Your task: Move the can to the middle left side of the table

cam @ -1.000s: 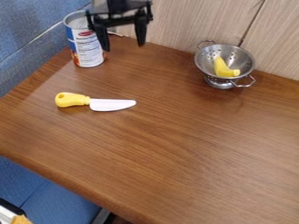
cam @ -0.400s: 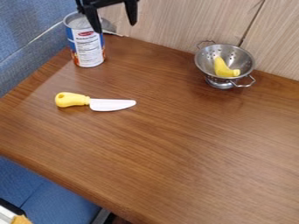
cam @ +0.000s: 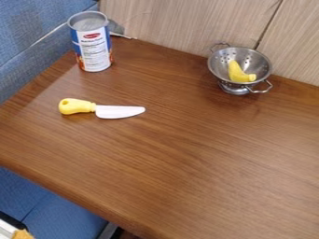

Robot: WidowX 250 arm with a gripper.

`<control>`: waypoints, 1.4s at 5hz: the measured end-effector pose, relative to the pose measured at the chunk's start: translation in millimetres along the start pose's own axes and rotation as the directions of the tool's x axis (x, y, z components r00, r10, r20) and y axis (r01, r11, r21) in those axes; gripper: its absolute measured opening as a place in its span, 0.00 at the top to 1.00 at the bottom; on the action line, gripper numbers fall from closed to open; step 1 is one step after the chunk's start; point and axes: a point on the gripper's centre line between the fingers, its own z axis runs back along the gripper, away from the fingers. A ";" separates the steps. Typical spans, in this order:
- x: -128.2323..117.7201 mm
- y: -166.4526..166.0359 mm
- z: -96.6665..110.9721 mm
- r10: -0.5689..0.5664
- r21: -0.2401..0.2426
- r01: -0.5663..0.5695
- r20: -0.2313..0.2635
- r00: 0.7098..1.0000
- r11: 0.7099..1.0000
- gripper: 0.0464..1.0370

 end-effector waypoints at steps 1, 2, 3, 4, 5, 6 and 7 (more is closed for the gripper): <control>30.0 -1.2 -5.9 0.090 0.031 -0.091 0.047 0.995 0.995 0.04; 45.2 3.8 -16.7 0.131 0.087 -0.138 0.080 0.988 0.987 0.04; 51.4 7.9 -24.4 0.155 0.129 -0.167 0.095 0.983 0.977 0.04; 54.5 14.2 -32.7 0.170 0.181 -0.187 0.102 0.980 0.966 0.04; 60.1 26.1 -45.5 0.190 0.249 -0.212 0.110 0.976 0.945 0.04; 67.7 44.3 -51.1 0.223 0.296 -0.247 0.114 0.968 0.923 0.04; 66.4 54.9 -53.2 0.226 0.333 -0.239 0.080 0.971 0.912 0.04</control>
